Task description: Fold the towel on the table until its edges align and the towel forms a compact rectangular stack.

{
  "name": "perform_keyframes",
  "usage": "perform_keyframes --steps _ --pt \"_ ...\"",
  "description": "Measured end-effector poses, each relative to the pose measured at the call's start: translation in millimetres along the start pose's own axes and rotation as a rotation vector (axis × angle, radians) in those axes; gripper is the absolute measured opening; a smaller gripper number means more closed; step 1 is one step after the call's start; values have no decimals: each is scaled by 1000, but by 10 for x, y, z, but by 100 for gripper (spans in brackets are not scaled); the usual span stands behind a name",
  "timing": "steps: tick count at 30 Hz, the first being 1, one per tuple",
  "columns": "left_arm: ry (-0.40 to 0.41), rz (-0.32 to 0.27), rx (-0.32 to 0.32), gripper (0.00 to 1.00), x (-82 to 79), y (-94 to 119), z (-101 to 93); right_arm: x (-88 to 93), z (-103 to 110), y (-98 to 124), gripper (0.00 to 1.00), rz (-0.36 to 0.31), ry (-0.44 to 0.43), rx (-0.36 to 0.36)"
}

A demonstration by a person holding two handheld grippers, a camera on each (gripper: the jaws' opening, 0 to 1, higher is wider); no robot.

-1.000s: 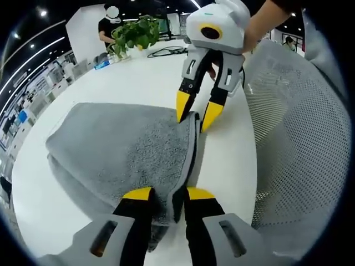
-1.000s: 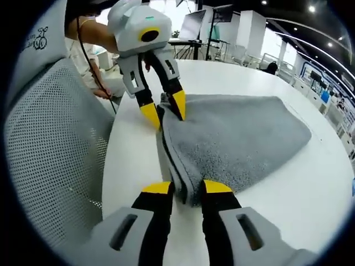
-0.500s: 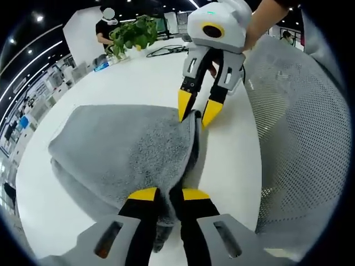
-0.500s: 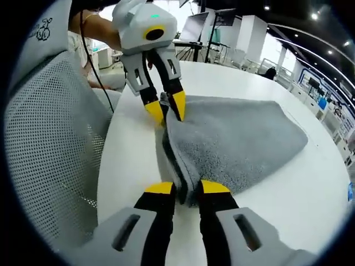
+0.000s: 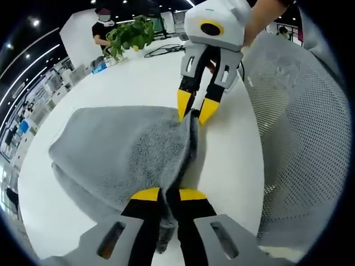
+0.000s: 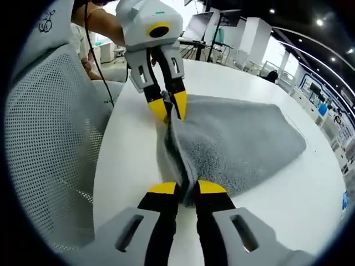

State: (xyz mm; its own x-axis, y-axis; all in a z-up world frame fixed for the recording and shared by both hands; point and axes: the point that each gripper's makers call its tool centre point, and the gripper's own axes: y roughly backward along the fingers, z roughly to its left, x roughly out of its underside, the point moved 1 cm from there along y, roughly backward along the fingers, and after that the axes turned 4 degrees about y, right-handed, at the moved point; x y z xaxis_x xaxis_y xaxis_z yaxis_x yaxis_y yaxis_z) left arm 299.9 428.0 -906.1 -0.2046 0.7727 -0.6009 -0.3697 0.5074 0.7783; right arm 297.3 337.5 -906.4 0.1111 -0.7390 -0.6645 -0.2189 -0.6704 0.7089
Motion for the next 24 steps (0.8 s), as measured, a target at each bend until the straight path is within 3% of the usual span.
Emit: perform_keyframes --steps 3,7,10,12,14,21,24 --pt "-4 10 -10 8 -14 6 -3 -11 4 -6 9 20 19 0" --pt "-17 14 -10 8 -9 18 0 0 -7 12 8 5 -43 6" --pt "-11 17 -12 7 -16 24 -1 -7 13 13 8 17 -28 6" --pt "-9 23 -5 7 -23 27 -11 -12 27 24 8 48 44 -5" --pt "-54 45 -2 7 -24 41 -35 -27 40 28 8 42 18 -7" --pt "-59 35 15 7 -61 87 -126 -34 109 129 7 52 18 -40" --pt "-104 45 11 7 -99 129 -176 -56 129 174 7 49 10 -45"
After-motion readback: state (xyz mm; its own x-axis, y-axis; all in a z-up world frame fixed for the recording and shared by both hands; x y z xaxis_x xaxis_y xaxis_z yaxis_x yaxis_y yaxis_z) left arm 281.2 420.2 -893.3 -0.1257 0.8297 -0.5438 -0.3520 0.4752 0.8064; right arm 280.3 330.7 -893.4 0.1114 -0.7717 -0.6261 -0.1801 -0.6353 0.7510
